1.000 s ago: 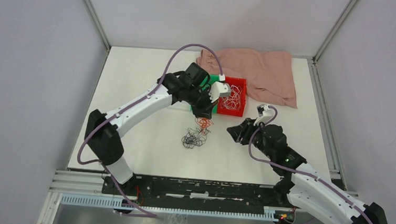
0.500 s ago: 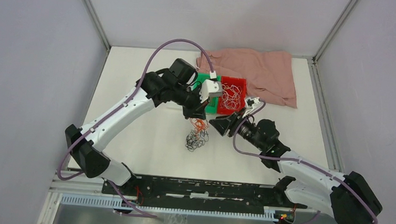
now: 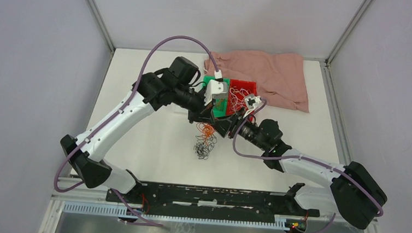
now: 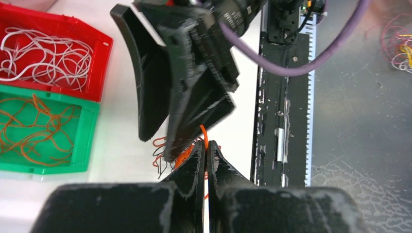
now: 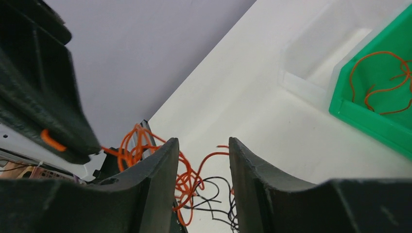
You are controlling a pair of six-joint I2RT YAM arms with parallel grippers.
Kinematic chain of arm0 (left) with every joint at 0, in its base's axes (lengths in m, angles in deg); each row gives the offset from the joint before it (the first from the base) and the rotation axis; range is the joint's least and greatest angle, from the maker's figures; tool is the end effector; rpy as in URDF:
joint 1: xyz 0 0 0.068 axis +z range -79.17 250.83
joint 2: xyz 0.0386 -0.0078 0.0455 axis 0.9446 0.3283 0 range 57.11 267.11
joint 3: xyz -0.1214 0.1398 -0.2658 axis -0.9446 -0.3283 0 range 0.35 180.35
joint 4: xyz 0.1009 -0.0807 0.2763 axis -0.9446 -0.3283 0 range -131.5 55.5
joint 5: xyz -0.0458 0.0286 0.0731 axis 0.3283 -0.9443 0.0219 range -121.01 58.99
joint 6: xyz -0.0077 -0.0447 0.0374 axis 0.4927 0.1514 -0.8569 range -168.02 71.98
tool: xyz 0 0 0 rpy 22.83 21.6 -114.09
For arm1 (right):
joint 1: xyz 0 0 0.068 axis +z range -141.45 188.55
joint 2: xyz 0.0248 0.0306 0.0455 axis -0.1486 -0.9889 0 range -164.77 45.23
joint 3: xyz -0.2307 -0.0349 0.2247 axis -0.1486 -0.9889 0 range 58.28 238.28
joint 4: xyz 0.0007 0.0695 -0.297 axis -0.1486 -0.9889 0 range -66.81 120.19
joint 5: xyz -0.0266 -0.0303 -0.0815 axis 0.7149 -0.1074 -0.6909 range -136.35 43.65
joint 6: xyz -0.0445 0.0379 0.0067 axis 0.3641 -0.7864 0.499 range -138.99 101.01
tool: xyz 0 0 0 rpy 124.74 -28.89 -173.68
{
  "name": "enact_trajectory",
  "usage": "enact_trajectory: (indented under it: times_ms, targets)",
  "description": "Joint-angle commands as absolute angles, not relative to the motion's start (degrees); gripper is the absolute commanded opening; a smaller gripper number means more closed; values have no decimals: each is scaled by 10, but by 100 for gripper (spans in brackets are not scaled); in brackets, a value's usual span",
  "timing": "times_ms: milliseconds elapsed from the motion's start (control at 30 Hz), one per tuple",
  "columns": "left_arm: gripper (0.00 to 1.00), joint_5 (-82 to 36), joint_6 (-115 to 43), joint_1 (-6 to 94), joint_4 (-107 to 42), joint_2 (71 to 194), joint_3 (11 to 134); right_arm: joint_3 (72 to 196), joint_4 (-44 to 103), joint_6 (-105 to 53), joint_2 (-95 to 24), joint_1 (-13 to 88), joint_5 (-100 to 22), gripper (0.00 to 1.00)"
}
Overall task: Untangle the cables
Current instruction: Untie the cable.
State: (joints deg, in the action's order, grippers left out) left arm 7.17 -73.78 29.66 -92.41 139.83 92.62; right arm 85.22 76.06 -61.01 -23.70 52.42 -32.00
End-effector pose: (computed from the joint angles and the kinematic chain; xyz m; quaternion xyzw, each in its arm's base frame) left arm 0.2299 -0.2360 0.4546 0.5841 0.6728 -0.3479 0.2918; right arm 0.1928 0.2001 0.2666 -0.1022 0.6759 0.5563 0.4725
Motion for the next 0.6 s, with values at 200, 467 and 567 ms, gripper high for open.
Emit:
enact_trajectory:
  times_ms: [200,467,567]
  targets:
    - [3,152,-783,303,-962,1370,1006,879,770,-621,-261,527,-383,34]
    - [3,157,-815,323,-961,1345,1022,851,640,-539,-145,527,-398,37]
    - [3,139,-828,328,-952,1339,1024,848,586,-502,-92,527,-399,41]
